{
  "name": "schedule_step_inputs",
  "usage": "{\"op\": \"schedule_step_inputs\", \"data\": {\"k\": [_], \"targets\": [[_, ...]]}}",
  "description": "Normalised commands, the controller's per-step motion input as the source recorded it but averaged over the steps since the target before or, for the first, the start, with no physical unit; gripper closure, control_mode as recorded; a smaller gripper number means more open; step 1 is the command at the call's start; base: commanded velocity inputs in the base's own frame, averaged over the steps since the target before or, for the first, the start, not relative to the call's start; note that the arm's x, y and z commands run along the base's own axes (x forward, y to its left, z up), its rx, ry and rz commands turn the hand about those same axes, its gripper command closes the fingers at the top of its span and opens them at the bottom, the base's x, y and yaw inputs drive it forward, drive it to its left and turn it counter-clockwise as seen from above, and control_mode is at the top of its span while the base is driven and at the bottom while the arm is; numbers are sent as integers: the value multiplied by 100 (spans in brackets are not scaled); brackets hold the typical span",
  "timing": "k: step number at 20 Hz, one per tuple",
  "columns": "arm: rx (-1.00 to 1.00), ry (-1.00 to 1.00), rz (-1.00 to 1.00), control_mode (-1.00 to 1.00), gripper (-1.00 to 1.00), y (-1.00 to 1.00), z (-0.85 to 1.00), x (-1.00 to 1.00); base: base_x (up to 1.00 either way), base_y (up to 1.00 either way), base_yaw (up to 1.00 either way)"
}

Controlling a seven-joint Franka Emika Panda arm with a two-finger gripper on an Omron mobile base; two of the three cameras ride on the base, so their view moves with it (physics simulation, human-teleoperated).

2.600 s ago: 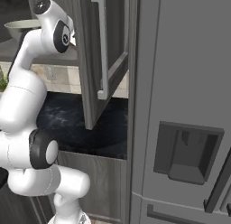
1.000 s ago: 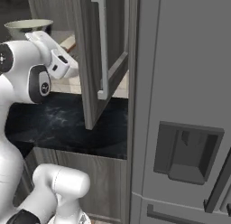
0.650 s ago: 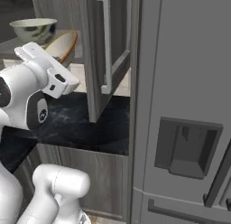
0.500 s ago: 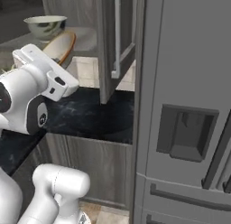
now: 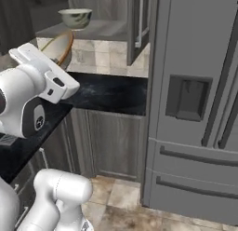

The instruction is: Pick up the bowls from the cabinet and place each bowl in front of a stool on the dining counter.

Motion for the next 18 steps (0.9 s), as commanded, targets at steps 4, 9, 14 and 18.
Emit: {"op": "schedule_step_inputs", "data": {"k": [4, 9, 14, 18], "targets": [[0, 0, 0, 100, 100, 0, 0, 0, -100, -43, 0], [0, 0, 0, 100, 100, 0, 0, 0, -100, -49, -10], [0, 0, 0, 100, 100, 0, 0, 0, -100, -58, -26], [0, 0, 0, 100, 100, 0, 0, 0, -90, -66, -41]]}}
